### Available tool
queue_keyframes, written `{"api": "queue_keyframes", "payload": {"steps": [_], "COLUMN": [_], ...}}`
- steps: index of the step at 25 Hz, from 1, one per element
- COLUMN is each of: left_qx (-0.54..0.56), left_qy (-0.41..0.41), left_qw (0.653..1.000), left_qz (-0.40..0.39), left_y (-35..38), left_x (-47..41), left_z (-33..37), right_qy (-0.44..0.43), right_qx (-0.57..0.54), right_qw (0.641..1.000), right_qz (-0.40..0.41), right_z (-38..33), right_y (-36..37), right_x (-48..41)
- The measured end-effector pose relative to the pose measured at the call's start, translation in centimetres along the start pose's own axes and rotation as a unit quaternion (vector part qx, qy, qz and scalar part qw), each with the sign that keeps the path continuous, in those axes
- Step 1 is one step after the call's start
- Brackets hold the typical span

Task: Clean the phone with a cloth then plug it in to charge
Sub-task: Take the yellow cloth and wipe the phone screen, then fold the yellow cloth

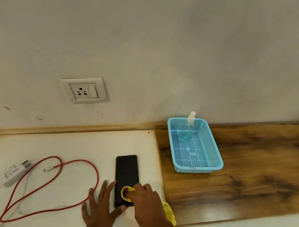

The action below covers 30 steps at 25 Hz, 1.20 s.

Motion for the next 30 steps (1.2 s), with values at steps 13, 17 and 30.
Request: {"api": "queue_keyframes", "payload": {"steps": [13, 17, 30], "left_qx": [0.054, 0.323, 0.529], "left_qy": [0.018, 0.028, 0.194], "left_qw": [0.998, 0.944, 0.824], "left_qz": [-0.014, 0.054, -0.059], "left_y": [-3.7, -5.7, -16.3], "left_x": [3.3, 8.7, 20.0], "left_z": [0.6, 2.1, 10.7], "right_qy": [0.160, 0.227, -0.045], "right_qx": [-0.319, -0.601, -0.234], "right_qw": [0.934, 0.766, 0.960], "right_qz": [0.019, 0.018, 0.146], "right_z": [3.3, 4.5, -0.6], "right_y": [-4.0, -6.8, -25.2], "right_x": [5.9, 8.4, 18.3]}}
Point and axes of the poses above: each hand's wrist, its own x-axis away from the middle knuckle, its own y-axis out of the palm, z = x × y, the point moved 2 cm from there along -x, towards the middle knuckle, and after that the axes turned 6 degrees about x, right-handed, at the moved point
